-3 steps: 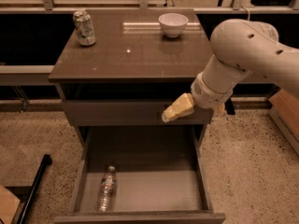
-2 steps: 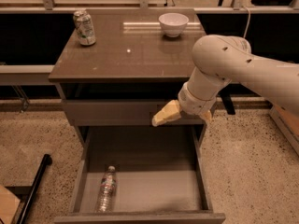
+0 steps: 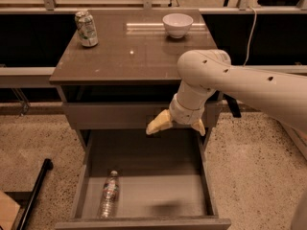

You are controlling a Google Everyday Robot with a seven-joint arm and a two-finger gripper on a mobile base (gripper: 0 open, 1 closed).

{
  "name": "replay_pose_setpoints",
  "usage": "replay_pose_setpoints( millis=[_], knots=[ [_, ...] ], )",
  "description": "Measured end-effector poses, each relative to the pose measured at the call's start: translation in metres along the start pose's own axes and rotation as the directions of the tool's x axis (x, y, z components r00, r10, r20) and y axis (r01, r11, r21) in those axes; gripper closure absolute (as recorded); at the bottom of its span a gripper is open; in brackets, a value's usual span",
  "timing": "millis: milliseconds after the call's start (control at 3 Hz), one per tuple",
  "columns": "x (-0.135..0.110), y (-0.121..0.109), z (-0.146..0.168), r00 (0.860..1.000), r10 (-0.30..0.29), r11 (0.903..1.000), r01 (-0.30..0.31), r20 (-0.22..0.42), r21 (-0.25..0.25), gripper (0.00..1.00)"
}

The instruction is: Pick water bottle from middle drawer and place on counter

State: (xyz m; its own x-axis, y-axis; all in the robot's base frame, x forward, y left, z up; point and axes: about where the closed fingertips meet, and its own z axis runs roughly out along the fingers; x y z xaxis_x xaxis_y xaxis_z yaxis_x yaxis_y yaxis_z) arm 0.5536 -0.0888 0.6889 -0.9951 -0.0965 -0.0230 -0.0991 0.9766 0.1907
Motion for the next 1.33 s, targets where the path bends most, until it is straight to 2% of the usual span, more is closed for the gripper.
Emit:
replay_pose_setpoints(
  millis=[333, 667, 1000, 1333],
  knots=[
    [0.004, 0.001, 0.013, 0.997, 0.079, 0.9957, -0.08, -0.013, -0.048, 0.0],
    [0.006, 0.017, 0.041, 0.985, 0.168, 0.9803, -0.17, -0.03, -0.1, 0.0],
    [-0.005, 0.054, 0.102, 0.969, 0.24, 0.9577, -0.247, -0.065, -0.148, 0.0],
    [-0.004, 0.057, 0.109, 0.968, 0.241, 0.9566, -0.25, -0.077, -0.15, 0.0]
  ],
)
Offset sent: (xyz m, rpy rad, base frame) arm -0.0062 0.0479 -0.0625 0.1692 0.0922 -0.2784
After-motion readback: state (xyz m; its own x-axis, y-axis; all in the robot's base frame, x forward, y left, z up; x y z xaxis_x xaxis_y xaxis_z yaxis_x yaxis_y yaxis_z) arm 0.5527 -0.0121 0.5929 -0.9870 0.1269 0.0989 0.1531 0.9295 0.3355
